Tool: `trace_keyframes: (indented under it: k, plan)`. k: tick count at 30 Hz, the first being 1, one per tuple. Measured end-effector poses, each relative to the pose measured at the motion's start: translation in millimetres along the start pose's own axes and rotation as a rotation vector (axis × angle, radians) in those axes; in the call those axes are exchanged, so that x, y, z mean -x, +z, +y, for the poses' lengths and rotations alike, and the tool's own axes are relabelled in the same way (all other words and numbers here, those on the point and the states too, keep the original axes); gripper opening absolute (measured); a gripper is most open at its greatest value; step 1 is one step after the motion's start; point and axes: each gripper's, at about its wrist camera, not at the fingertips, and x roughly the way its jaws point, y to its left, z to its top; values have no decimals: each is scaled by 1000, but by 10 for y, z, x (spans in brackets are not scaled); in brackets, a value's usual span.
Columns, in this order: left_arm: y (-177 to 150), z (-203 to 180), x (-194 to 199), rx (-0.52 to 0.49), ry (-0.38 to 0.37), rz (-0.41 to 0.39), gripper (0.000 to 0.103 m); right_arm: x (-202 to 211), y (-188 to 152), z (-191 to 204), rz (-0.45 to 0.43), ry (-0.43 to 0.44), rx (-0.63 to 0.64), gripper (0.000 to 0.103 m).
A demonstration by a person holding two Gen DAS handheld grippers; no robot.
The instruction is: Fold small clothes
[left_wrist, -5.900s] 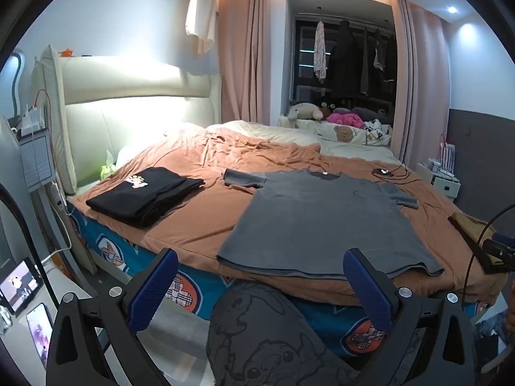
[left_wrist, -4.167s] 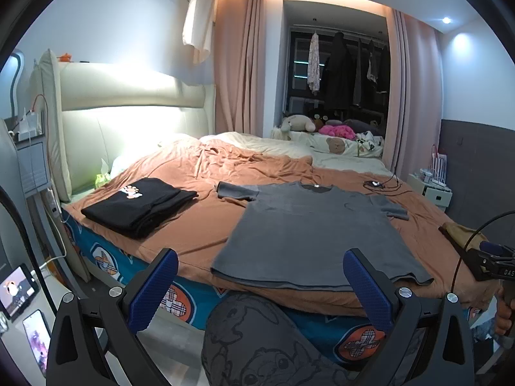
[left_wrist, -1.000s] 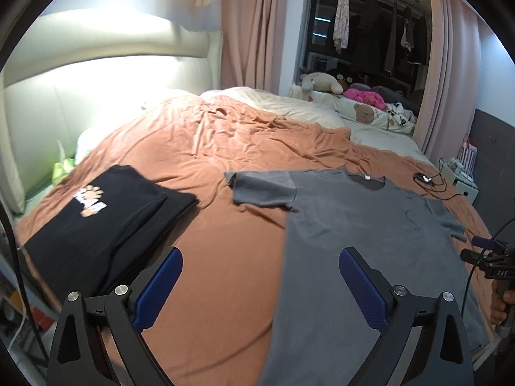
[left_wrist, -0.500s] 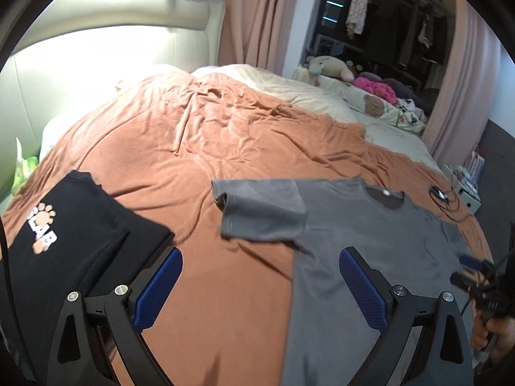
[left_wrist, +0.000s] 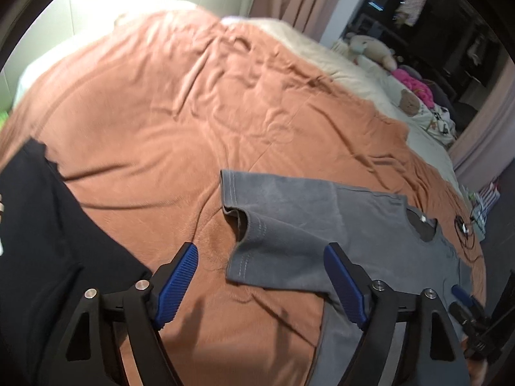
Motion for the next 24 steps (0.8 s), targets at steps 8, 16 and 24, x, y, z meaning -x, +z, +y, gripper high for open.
trace_keyframes:
  k: [8, 16, 24]
  plan:
    - [118, 251, -520, 157, -46, 117, 74, -511, 167, -6, 50, 38, 24, 76]
    - [125, 202, -842, 228, -132, 180, 74, -852, 283, -55, 78, 16, -5, 76]
    - [174, 58, -1083, 226, -199, 238, 13, -1121, 262, -36, 136, 28, 6, 71]
